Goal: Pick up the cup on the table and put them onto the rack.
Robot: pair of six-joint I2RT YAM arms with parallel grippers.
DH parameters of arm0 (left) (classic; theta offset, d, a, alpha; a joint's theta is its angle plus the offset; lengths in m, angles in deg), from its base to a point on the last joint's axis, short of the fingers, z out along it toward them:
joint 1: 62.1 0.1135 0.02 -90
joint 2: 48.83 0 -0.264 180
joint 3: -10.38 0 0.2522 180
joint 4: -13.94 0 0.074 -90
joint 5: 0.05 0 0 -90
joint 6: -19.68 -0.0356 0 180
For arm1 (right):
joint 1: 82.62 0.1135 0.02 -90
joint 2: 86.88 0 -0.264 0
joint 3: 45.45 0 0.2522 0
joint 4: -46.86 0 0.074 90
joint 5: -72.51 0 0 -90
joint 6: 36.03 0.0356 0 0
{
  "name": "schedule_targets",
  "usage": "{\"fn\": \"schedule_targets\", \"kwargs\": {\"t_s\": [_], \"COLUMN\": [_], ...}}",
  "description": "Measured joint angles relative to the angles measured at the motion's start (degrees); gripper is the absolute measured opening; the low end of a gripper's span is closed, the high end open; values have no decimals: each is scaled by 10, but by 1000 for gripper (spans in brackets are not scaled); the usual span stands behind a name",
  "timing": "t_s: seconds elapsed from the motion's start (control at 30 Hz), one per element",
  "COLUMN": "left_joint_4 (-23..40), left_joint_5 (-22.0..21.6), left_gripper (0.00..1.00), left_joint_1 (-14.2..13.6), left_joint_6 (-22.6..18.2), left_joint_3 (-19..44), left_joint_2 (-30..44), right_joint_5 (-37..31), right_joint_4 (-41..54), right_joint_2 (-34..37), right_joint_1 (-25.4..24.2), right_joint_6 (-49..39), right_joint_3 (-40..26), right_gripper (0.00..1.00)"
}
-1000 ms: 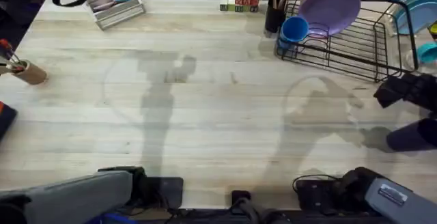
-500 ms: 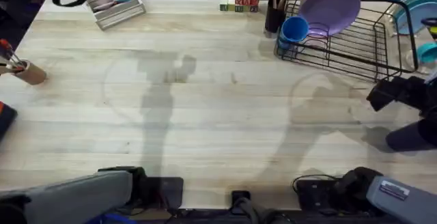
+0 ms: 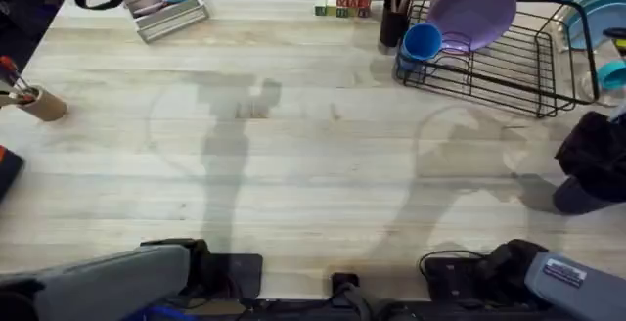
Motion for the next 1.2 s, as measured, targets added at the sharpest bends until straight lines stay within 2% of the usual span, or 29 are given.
{"fn": "schedule_targets", "kwargs": {"t_s": [0.33, 0.43, 0.7, 0.97, 1.1, 1.2], "left_joint_4": [0, 0, 0, 0, 0, 0], "left_joint_5": [0, 0, 0, 0, 0, 0], "left_gripper": [993, 993, 994, 994, 994, 994], "left_joint_1": [0, 0, 0, 0, 0, 0], "left_joint_6": [0, 0, 0, 0, 0, 0], "left_joint_3": [0, 0, 0, 0, 0, 0], "left_joint_2": [0, 0, 0, 0, 0, 0], "right_joint_5": [1, 2, 22, 124, 184, 211], "right_joint_4": [87, 127, 209, 206, 158, 116], "right_joint_2": [0, 1, 0, 0, 0, 0], "right_joint_1": [0, 0, 0, 13, 51, 99], "right_joint_6": [0, 0, 1, 1, 1, 1], "right_joint_3": [-25, -73, -252, -338, -342, -343], "right_gripper": [32, 32, 32, 32, 32, 32]}}
